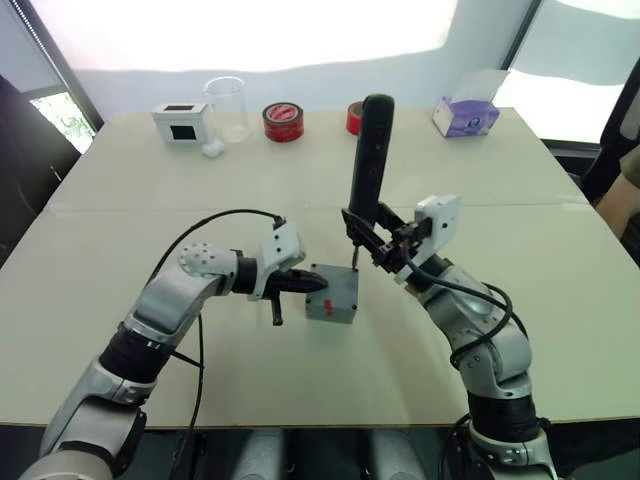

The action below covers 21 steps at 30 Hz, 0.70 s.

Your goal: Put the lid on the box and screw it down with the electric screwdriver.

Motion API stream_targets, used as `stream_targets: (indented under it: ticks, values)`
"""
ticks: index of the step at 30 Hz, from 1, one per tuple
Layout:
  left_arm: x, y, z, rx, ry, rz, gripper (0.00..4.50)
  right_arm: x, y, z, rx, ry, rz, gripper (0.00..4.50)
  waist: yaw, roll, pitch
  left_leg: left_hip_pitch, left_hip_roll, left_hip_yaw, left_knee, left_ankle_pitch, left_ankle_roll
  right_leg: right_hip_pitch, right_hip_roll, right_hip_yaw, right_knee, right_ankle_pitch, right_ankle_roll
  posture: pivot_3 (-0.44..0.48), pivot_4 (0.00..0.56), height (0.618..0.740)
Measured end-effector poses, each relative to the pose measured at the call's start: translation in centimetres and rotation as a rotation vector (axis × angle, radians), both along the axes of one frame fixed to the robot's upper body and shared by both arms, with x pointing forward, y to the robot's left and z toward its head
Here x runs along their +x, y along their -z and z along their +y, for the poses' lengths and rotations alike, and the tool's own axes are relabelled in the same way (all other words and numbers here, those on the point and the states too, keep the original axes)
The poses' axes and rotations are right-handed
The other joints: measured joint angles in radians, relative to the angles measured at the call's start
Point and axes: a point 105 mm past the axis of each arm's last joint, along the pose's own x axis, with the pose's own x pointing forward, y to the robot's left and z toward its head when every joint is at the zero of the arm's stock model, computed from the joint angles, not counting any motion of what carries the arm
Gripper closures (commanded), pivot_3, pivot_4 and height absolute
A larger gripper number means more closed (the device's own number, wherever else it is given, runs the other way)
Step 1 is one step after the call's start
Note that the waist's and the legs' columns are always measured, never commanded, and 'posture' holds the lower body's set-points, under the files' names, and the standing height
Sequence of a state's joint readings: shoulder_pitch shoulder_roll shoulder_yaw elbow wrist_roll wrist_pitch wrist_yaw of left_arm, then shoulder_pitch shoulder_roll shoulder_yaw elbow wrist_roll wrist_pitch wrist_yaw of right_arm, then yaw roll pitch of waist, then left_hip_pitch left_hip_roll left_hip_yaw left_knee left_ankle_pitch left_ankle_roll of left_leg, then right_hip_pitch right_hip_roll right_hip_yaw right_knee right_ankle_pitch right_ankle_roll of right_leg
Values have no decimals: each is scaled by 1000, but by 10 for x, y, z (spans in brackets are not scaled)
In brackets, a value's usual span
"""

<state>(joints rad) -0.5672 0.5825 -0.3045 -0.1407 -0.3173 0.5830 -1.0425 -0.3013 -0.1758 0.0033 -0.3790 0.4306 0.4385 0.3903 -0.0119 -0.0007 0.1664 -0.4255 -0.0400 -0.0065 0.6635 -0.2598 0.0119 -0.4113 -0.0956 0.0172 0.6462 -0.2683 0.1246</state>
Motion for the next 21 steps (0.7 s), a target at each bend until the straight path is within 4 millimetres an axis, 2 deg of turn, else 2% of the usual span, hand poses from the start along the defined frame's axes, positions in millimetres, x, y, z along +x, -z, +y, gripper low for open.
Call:
stream_targets:
  ticks: [7,13,21]
  values:
    - [-2,0,-1,5,1,4,4500,1,5,-3,-3,22,-6,2704,1,0,0,1,0,0,0,0,0,1,0,0,0,0,0,0,150,740]
    - [-2,1,-1,7,0,10,4500,-7,9,0,-27,-12,-18,2704,1,-1,-1,4,0,0,0,0,0,4,0,0,0,0,0,0,150,740]
    - [-4,7,-1,23,8,28,4500,-11,19,4,-107,-24,-3,2704,0,-7,-5,19,0,-1,-2,-2,2,18,0,0,-1,-5,-1,0,150,740]
